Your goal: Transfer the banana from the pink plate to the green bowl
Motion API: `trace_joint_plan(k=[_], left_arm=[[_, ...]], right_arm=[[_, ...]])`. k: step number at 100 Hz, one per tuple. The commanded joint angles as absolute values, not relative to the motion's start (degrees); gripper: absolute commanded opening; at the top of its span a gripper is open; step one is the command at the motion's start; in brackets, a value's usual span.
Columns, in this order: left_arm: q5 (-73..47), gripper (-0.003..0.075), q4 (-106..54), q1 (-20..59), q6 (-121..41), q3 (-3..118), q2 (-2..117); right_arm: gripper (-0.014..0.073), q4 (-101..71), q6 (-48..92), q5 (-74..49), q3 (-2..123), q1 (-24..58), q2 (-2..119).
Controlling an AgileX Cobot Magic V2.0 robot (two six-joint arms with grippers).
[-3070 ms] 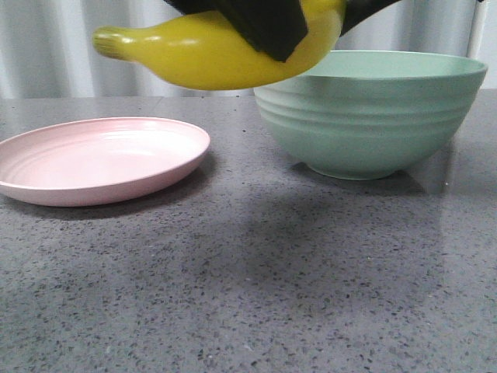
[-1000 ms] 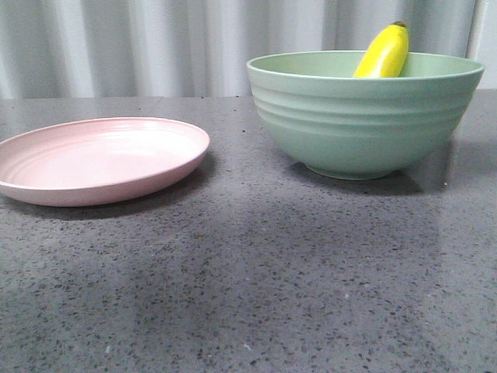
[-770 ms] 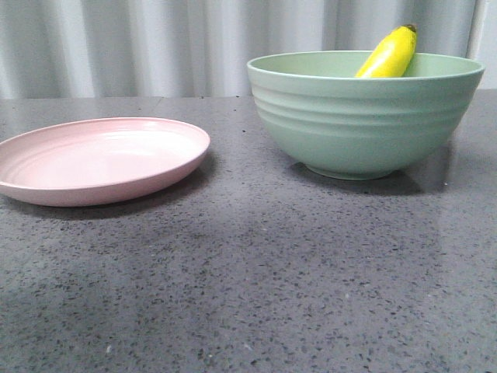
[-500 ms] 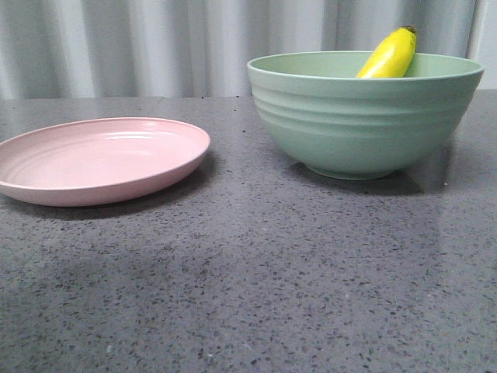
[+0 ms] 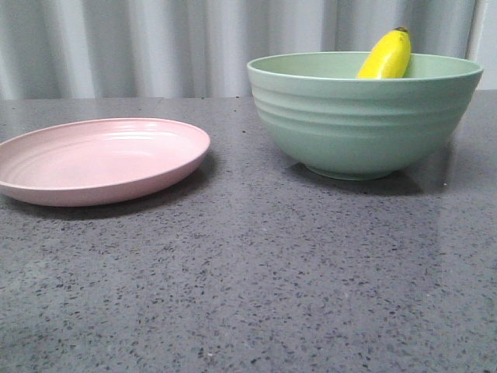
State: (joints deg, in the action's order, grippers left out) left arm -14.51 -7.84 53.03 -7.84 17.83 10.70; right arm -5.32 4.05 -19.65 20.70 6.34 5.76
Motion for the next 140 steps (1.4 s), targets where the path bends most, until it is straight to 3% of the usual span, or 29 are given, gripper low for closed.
trace_joint_plan(k=[1,74,102,124,140], left_arm=[[-9.3,-0.0019,-8.2,53.0,-7.3,17.2,8.5],[-7.6,-0.0019,-3.0,51.5,-7.1,8.4,7.1],[8.4,-0.0019,0.9,33.2,4.4,0.7,6.4],[8.1,-0.0019,0.0,18.2,4.5,-1.5,1.0],[-1.2,-0.0019,0.0,9.0,4.5,-1.5,-2.2]], right_arm=[[-0.0074,-4.5,4.7,-17.5,21.0,6.3,2.6],[-0.0074,-4.5,4.7,-21.2,20.9,6.3,0.5],[-0.0074,-4.5,4.7,-21.2,20.9,6.3,0.5],[-0.0074,-4.5,4.7,-21.2,20.9,6.3,0.5],[-0.0074,-4.5,4.7,-21.2,20.9,6.3,0.5]])
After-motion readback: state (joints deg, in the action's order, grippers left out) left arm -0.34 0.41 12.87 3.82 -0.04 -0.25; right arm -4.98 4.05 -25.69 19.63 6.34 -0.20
